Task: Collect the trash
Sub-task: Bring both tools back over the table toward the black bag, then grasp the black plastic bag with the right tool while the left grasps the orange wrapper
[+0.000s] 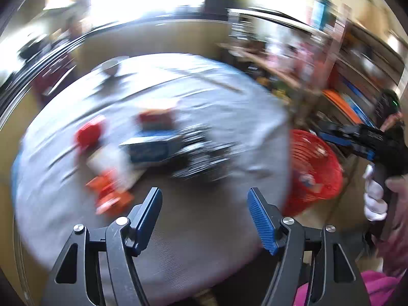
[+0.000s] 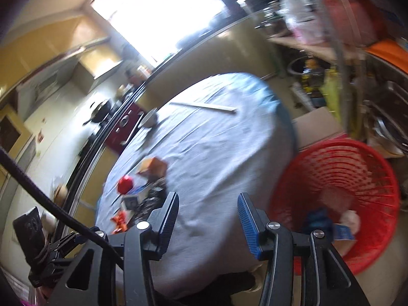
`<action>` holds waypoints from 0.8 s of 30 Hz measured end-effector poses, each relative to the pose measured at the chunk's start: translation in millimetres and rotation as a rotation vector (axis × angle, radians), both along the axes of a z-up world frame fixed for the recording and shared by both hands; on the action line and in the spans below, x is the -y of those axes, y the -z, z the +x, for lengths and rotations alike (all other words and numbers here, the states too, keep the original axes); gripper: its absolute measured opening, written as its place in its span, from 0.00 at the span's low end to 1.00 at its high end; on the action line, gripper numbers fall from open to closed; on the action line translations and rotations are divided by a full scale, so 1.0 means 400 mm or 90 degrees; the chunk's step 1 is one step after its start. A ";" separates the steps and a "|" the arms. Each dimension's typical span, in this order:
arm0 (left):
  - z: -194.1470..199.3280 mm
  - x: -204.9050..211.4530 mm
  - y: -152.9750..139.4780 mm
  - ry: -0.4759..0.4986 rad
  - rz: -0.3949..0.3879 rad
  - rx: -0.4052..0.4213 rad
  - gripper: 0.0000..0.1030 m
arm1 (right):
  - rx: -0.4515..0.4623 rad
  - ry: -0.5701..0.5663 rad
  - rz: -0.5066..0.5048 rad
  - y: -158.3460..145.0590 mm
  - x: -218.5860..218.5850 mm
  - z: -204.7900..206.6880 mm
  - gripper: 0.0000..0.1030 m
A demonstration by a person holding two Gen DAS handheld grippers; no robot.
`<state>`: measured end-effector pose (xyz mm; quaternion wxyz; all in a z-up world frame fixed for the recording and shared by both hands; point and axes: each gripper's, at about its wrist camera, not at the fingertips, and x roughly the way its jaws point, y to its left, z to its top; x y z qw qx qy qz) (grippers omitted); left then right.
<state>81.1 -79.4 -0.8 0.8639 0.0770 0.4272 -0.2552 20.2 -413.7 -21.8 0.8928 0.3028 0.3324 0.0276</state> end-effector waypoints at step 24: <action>0.175 -0.298 0.124 -0.195 -0.115 -0.113 0.70 | -0.092 -0.162 -0.059 0.076 -0.364 0.323 0.50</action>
